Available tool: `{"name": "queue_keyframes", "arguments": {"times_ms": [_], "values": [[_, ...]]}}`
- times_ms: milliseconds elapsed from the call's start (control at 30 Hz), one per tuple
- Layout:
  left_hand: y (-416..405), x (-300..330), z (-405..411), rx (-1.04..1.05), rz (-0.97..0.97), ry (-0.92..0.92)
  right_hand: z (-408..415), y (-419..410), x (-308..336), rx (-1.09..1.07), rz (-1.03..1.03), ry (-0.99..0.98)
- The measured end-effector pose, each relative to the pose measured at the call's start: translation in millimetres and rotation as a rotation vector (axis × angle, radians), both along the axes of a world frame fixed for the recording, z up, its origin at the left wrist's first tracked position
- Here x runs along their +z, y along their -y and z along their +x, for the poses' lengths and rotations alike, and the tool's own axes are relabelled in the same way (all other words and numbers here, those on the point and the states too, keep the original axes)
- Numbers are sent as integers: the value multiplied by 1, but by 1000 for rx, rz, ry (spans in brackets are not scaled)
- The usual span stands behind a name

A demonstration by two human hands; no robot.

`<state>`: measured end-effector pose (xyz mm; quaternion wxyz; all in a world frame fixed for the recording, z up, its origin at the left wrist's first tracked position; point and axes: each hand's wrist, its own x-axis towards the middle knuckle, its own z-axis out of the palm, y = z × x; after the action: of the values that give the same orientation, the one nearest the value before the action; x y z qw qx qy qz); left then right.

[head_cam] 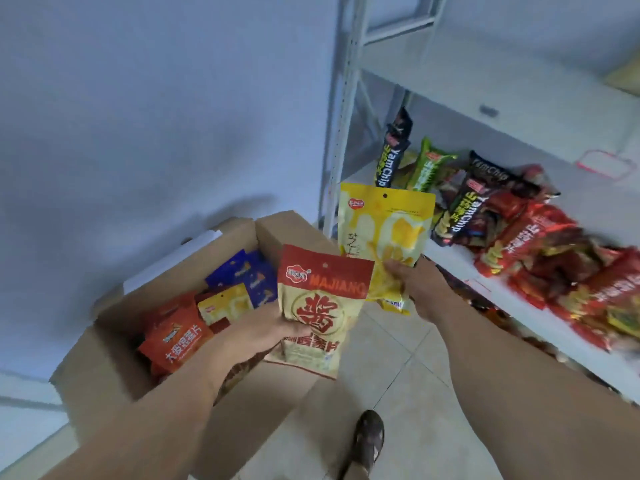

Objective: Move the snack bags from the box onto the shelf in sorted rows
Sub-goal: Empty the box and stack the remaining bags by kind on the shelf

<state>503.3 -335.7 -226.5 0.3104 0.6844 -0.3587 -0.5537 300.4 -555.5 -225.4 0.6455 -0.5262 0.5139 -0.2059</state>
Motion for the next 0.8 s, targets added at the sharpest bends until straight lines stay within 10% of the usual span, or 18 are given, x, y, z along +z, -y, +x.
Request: {"name": "queue_keyframes", "arguments": {"times_ms": [333, 800], "values": [[110, 87, -195, -428, -168, 13, -267, 22, 103, -376, -174, -5], [269, 129, -460, -509, -288, -98, -544, 139, 177, -543, -310, 18]]}}
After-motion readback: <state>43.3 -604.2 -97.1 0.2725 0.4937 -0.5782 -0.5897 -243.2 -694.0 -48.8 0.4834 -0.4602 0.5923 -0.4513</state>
